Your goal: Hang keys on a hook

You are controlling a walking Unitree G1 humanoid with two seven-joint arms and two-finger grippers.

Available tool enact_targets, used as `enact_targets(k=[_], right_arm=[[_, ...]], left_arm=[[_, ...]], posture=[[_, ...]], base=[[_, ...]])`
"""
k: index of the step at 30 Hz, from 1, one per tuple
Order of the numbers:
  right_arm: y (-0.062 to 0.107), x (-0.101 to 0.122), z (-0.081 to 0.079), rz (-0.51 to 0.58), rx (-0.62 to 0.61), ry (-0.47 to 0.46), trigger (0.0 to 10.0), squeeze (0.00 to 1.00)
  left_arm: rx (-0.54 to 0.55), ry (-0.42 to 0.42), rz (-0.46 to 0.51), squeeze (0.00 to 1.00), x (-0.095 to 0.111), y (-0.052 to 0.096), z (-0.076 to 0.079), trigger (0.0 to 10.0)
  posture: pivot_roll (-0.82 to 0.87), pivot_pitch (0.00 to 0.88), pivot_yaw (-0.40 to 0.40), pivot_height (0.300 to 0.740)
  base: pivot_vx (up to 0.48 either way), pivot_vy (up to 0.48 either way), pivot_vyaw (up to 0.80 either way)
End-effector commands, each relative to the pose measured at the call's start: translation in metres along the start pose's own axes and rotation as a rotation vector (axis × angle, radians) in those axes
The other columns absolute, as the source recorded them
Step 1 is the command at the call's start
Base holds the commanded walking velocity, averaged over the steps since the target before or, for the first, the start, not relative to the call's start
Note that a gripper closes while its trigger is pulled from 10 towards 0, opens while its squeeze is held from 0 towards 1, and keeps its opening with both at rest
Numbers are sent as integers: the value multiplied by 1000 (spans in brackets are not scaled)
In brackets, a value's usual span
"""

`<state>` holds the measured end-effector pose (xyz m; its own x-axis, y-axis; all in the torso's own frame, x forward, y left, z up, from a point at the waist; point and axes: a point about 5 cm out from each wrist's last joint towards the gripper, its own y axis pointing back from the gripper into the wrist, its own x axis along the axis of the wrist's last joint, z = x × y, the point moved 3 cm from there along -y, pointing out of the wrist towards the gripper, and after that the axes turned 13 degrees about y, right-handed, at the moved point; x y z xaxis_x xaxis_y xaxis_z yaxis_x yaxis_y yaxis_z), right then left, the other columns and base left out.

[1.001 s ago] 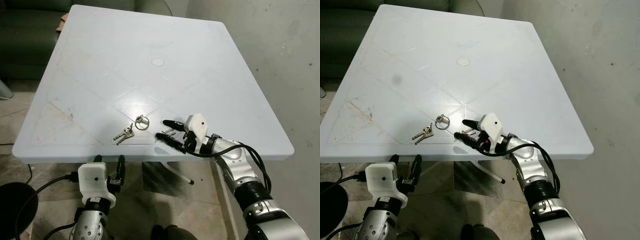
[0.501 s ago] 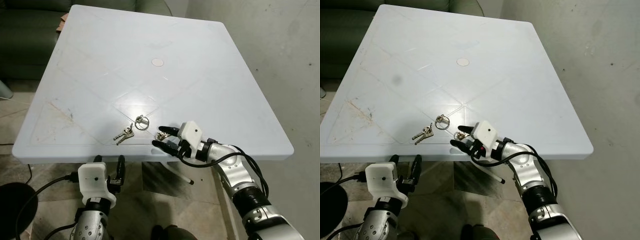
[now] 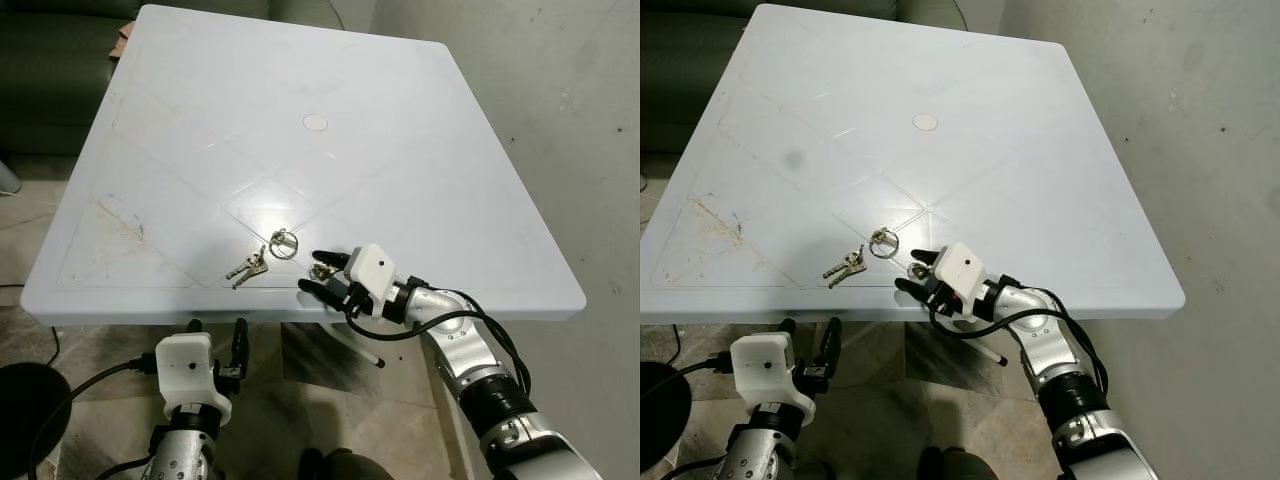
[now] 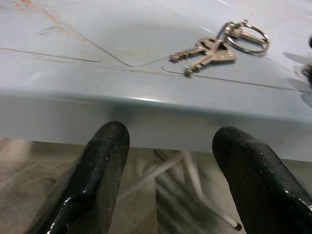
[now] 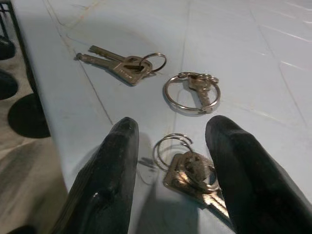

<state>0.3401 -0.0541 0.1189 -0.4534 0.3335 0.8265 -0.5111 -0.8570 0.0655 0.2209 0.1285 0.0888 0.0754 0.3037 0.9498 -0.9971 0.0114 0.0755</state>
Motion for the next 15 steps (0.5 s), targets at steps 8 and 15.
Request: enact_targets(k=[8, 15], right_arm=[[2, 1, 3, -3, 5, 44, 10000, 0], [5, 0, 1, 3, 21, 45, 4000, 0]], left_arm=[[-38, -9, -11, 0, -3, 3, 12, 10000], [-40, -8, -14, 0, -4, 3, 13, 10000]], posture=[[61, 203, -162, 728], [58, 206, -161, 728]], base=[[0, 0, 0], [0, 0, 0]])
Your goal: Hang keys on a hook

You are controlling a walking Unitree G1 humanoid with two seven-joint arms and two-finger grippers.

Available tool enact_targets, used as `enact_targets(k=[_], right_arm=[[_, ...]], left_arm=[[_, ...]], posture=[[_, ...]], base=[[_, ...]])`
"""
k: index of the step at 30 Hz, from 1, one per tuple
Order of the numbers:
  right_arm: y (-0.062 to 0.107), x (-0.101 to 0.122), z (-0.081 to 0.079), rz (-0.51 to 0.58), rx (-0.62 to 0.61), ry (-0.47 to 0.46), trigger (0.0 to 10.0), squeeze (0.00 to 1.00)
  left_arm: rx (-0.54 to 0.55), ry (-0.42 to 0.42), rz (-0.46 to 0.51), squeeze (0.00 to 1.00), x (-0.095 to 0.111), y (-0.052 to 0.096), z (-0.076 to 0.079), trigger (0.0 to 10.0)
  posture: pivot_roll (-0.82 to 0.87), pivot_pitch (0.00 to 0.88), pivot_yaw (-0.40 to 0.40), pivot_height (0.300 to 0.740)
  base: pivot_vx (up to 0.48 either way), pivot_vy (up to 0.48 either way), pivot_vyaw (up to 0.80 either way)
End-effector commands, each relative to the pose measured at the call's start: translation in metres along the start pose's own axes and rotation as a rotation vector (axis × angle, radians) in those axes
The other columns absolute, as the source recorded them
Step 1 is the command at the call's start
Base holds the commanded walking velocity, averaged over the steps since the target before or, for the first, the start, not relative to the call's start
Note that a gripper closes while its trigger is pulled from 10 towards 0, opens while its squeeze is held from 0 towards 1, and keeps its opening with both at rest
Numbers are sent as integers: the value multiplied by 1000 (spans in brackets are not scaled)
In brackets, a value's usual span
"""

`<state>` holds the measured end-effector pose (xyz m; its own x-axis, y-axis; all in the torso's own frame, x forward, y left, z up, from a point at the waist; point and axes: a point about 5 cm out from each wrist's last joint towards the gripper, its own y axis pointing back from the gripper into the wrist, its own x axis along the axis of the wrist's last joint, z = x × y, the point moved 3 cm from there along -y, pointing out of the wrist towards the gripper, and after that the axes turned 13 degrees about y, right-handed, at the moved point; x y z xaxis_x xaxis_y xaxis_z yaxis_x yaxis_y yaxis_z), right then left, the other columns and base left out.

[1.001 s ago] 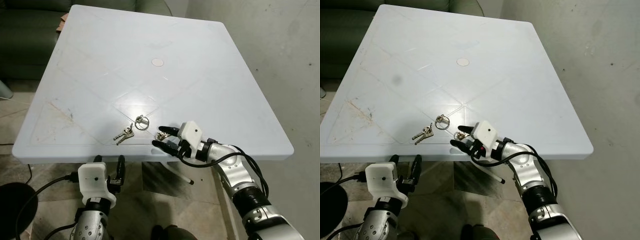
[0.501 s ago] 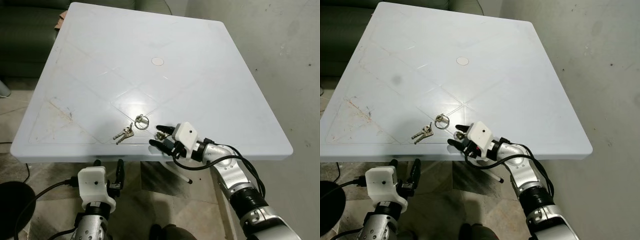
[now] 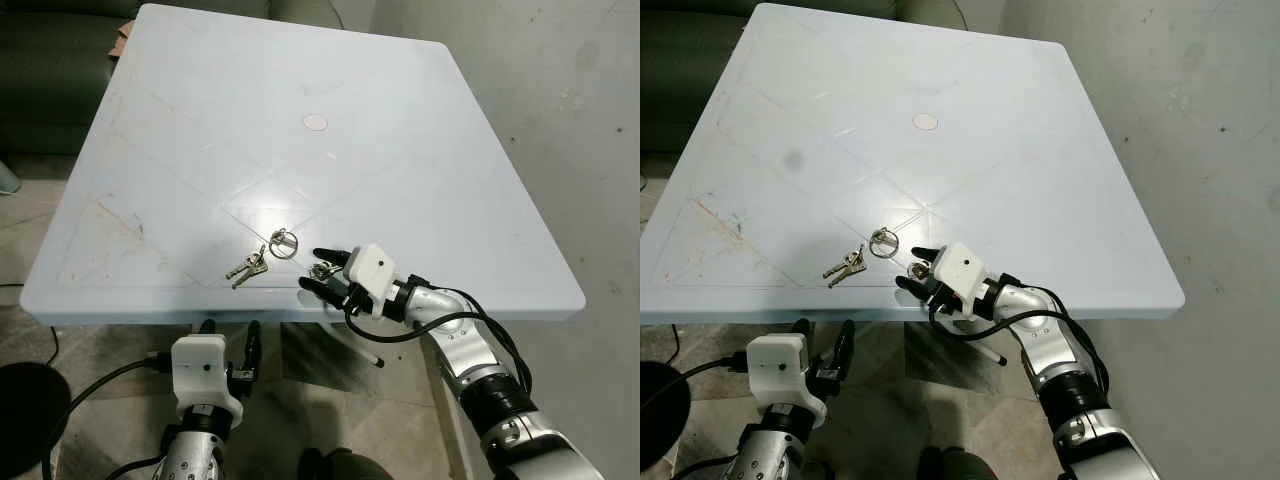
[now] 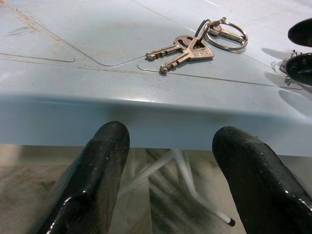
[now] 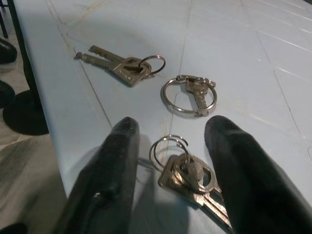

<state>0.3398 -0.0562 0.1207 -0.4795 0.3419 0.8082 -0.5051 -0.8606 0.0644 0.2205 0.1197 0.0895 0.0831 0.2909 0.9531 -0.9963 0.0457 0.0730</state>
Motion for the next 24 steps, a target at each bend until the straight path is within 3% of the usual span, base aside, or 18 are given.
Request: enact_targets(k=[1, 2, 3, 4, 5, 7, 12, 13, 15, 16, 17, 19, 20, 24], right_arm=[[4, -1, -1, -5, 17, 21, 4000, 0], [4, -1, -1, -5, 17, 21, 4000, 0], [3, -2, -2, -10, 22, 15, 3255, 0], [3, -3, -4, -10, 31, 10, 1216, 0], [3, -3, -5, -11, 34, 19, 510, 0], [4, -2, -7, -6, 43, 39, 0, 0], [4, -3, -10, -10, 55, 35, 0, 0], [4, -4, -10, -10, 59, 32, 706, 0], [4, -3, -10, -9, 59, 39, 980, 0], [4, -4, -10, -17, 57, 34, 980, 0], [4, -5, -10, -16, 59, 27, 0, 0], [4, -5, -10, -14, 57, 29, 549, 0], [4, -5, -10, -15, 55, 34, 0, 0], [4, -3, -9, -2, 47, 41, 0, 0]], left_arm=[[-6, 6, -7, 0, -2, 3, 5, 10000], [-6, 6, -7, 0, -2, 3, 5, 10000], [-6, 5, -6, 0, -1, 3, 5, 10000], [-5, 5, -6, 0, -1, 3, 4, 10000], [-4, 4, -6, 0, -1, 3, 4, 10000], [-2, 4, -7, 0, -2, 3, 4, 10000], [0, 5, -6, 0, -1, 3, 4, 10000], [1, 6, -6, 0, -1, 3, 3, 10000], [4, 6, -6, 0, -1, 3, 3, 10000], [6, 7, -6, 0, -1, 3, 3, 10000], [7, 8, -6, 0, -1, 3, 3, 10000], [9, 10, -6, 0, -1, 3, 3, 10000], [10, 11, -6, 0, -1, 2, 3, 10000], [11, 12, -5, 0, -1, 2, 2, 10000]], posture=[[58, 207, -162, 728], [58, 207, -162, 728], [58, 207, -162, 728], [58, 207, -162, 728], [59, 208, -162, 728], [60, 210, -162, 728], [61, 210, -163, 728], [61, 213, -163, 728], [61, 214, -164, 728], [61, 213, -164, 728], [61, 213, -164, 728], [61, 213, -165, 728], [61, 213, -165, 728], [61, 212, -165, 728]], base=[[0, 0, 0], [0, 0, 0], [0, 0, 0], [0, 0, 0], [0, 0, 0], [0, 0, 0], [0, 0, 0], [0, 0, 0], [0, 0, 0], [0, 0, 0], [0, 0, 0], [0, 0, 0], [0, 0, 0], [0, 0, 0]])
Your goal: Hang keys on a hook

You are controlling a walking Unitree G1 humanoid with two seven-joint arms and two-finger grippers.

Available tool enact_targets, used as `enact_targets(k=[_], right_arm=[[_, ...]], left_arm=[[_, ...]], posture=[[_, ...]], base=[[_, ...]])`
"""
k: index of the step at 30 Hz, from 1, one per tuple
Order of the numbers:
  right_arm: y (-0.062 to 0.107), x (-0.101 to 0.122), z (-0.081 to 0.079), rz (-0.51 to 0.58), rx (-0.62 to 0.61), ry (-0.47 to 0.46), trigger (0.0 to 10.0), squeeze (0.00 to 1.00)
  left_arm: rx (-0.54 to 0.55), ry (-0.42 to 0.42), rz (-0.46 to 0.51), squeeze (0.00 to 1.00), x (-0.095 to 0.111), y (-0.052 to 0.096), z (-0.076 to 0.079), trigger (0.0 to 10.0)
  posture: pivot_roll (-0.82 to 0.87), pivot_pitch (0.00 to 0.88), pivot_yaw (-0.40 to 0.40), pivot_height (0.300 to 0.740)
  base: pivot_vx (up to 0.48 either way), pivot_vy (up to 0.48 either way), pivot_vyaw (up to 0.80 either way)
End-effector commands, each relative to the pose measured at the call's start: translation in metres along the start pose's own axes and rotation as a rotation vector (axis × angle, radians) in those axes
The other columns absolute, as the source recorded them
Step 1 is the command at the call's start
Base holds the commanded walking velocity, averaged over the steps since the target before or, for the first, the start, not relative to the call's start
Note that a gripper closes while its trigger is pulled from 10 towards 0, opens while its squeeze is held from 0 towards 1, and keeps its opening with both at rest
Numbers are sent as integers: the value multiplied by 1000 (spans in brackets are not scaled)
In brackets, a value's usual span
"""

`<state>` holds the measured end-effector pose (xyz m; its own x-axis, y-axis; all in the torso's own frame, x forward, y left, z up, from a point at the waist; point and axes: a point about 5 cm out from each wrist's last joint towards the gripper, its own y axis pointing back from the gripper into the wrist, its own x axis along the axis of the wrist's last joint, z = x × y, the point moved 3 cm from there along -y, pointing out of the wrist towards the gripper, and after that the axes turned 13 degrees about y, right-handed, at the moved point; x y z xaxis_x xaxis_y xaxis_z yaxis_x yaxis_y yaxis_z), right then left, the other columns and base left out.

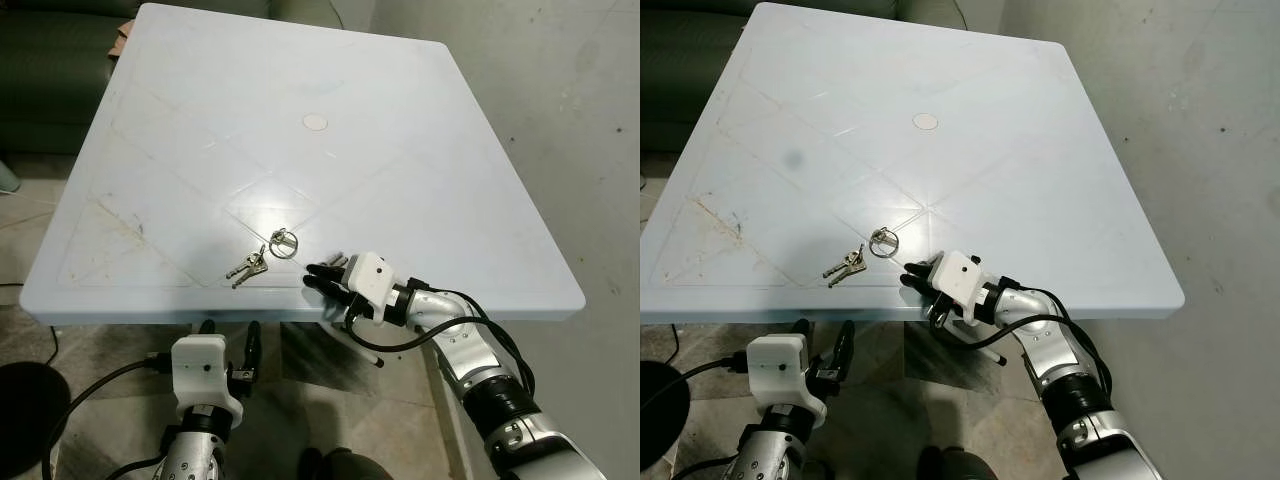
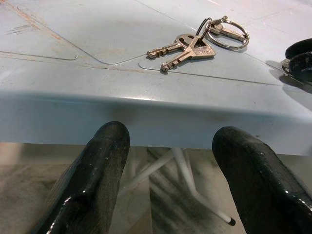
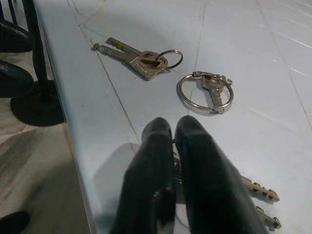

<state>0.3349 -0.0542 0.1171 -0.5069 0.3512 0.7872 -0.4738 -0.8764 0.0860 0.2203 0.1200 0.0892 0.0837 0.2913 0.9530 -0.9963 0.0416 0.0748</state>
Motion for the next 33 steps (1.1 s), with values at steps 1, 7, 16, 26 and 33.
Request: enact_targets(k=[1, 7, 16, 26, 33], right_arm=[[3, -2, -2, 2, 2, 13, 0, 0], [3, -1, 0, 3, -8, 11, 0, 0], [2, 6, 20, 55, -114, -79, 941, 0], [6, 3, 14, 79, -43, -184, 10000, 1000], [12, 1, 7, 73, 11, -168, 10000, 1000]], left_arm=[[7, 12, -4, 0, -1, 2, 3, 10000], [5, 12, -3, 0, -1, 2, 3, 10000], [4, 14, -4, 0, -2, 2, 3, 10000], [2, 20, -4, 0, -2, 2, 4, 10000], [-3, 21, -5, 0, -2, 1, 4, 10000]], posture=[[61, 212, -165, 728], [60, 211, -166, 728], [59, 208, -162, 728], [56, 202, -160, 728], [55, 200, -161, 728]], base=[[0, 0, 0], [0, 0, 0], [0, 0, 0], [0, 0, 0], [0, 0, 0]])
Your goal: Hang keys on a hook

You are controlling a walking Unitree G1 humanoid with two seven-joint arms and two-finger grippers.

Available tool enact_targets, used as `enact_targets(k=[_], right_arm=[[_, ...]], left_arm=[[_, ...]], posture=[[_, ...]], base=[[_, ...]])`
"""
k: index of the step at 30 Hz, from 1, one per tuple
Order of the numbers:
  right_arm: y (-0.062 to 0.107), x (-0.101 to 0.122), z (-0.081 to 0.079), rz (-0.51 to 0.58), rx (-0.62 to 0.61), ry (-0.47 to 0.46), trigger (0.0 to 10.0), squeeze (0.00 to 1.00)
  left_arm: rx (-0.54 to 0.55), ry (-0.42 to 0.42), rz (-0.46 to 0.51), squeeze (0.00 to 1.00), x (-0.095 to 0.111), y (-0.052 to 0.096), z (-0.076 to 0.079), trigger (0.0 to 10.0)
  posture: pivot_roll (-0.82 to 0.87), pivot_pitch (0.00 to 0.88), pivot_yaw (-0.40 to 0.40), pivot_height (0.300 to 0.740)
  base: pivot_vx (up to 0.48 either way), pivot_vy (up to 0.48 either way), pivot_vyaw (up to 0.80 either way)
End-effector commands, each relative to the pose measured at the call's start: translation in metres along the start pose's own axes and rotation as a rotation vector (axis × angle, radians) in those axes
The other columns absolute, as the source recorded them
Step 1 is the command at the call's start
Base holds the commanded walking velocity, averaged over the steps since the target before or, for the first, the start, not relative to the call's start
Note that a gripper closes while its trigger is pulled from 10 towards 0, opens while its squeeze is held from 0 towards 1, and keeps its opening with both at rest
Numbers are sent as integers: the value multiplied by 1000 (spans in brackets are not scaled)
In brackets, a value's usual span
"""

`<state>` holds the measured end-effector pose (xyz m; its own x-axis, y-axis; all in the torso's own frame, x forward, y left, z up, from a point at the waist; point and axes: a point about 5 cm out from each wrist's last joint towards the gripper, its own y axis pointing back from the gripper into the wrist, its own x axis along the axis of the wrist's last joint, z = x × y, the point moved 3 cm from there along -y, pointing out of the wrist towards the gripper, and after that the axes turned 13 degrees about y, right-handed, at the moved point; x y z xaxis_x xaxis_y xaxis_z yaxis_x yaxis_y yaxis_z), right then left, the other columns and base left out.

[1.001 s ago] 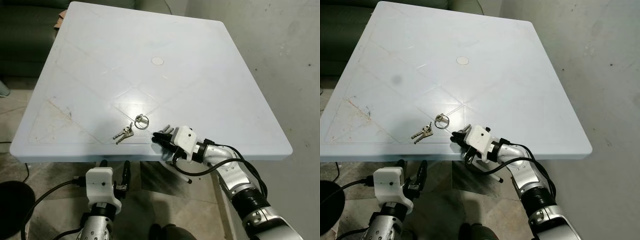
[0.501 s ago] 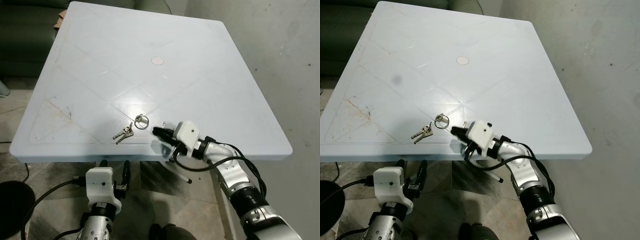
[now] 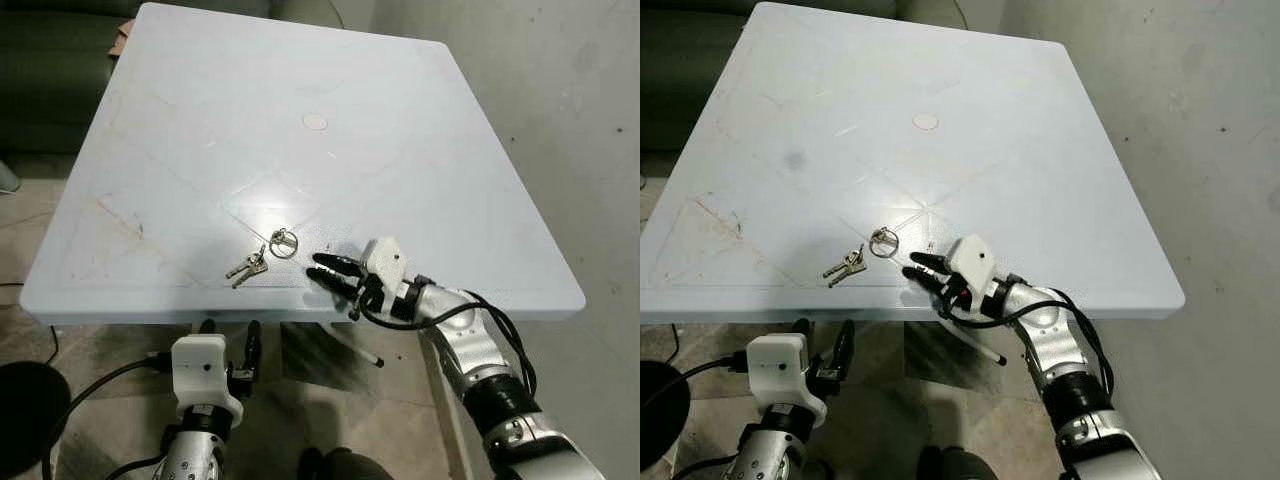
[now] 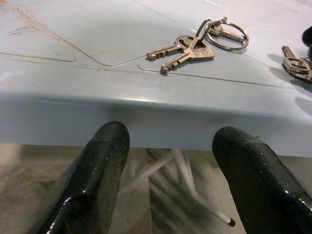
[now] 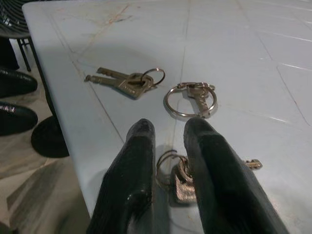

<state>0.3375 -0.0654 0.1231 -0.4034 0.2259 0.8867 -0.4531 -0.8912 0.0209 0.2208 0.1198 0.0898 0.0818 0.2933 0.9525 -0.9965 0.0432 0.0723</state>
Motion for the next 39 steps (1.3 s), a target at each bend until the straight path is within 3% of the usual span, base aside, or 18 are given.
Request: enact_targets(k=[1, 6, 7, 8, 9, 21, 32, 33, 35, 38, 39], right_arm=[[3, 1, -3, 4, 31, 4, 10000, 1000], [2, -4, -2, -52, -13, 51, 10000, 1000], [1, -7, -3, -80, -13, 44, 10000, 686], [1, -7, -3, -80, -13, 44, 10000, 686], [0, -5, -4, -63, -15, 53, 10000, 0], [4, -13, -4, -125, -44, 78, 10000, 0], [10, -17, 7, -165, -121, 130, 10000, 0], [10, -15, 14, -162, -171, 160, 10000, 0], [10, -14, 18, -165, -192, 159, 8941, 0], [10, -14, 18, -167, -195, 162, 8941, 0], [11, -14, 20, -164, -208, 167, 9647, 0]], left_arm=[[-1, 20, -7, 0, -3, 1, 4, 10000], [-7, 19, -7, 0, -3, 0, 5, 10000], [-10, 19, -7, 0, -3, -1, 6, 10000], [-10, 19, -7, 0, -3, -1, 6, 10000], [-11, 19, -6, 0, -3, -1, 6, 10000], [-10, 19, -9, 0, -3, 0, 6, 10000], [-9, 21, -8, 0, -3, -1, 5, 10000], [-10, 21, -9, 0, -3, 0, 6, 10000], [-11, 21, -10, 0, -3, 0, 6, 10000], [-11, 22, -10, 0, -3, 0, 6, 10000], [-11, 22, -10, 0, -3, 0, 6, 10000]], posture=[[53, 195, -158, 728], [52, 191, -156, 728], [51, 187, -154, 728], [51, 187, -154, 728], [51, 187, -154, 728], [49, 191, -157, 728], [44, 195, -154, 728], [43, 196, -153, 728], [43, 198, -153, 728], [43, 198, -153, 728], [42, 200, -152, 728]], base=[[0, 0, 0], [0, 0, 0], [0, 0, 0], [0, 0, 0], [0, 0, 0], [0, 0, 0], [0, 0, 0], [0, 0, 0], [0, 0, 0], [0, 0, 0], [0, 0, 0]])
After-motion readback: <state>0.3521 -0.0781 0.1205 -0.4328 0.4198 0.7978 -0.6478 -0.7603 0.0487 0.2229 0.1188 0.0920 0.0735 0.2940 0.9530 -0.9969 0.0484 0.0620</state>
